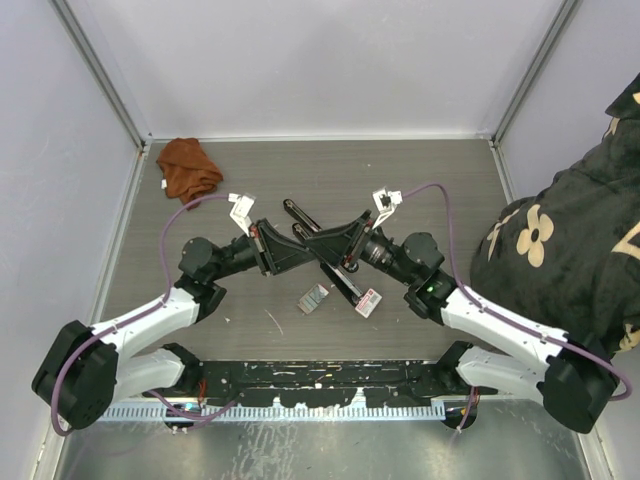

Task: Load the staples into the stapler
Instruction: Pick up the staple from the staple box.

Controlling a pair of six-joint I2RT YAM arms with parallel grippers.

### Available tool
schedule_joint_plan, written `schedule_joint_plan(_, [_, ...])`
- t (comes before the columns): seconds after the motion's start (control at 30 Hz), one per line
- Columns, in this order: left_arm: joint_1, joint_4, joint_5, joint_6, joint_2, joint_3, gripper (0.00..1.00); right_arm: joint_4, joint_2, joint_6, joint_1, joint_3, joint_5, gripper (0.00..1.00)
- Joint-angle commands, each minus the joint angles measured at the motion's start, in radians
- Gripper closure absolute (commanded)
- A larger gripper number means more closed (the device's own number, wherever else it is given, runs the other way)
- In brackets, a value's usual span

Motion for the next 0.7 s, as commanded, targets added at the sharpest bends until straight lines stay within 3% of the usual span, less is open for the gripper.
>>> schedule_joint_plan(0.0, [-0.003,-0.078,0.090,0.092,-0.034,0.025,0.90,-0.290,-0.089,-0.165,-0.013,0.157,-0.017,0.35])
schedule_joint_plan(0.17, [-0.003,-0.396,0.163,0.289,-0.093,0.068,0.90,-0.669,-0.066,-0.302,-0.032,0.343,-0.117,0.34])
schedule_joint_plan(0.27, [-0.006,-0.561,0.204,0.404,-0.120,0.107,0.89,-0.814,-0.017,-0.356,-0.044,0.419,-0.192,0.34])
schedule_joint_plan(0.43, [-0.047,-0.605,0.218,0.449,-0.129,0.123,0.88,-0.925,0.063,-0.387,-0.059,0.484,-0.358,0.36])
schedule_joint_plan(0.67, [-0.069,-0.681,0.200,0.505,-0.134,0.140,0.88,-1.009,0.104,-0.404,-0.059,0.522,-0.401,0.41])
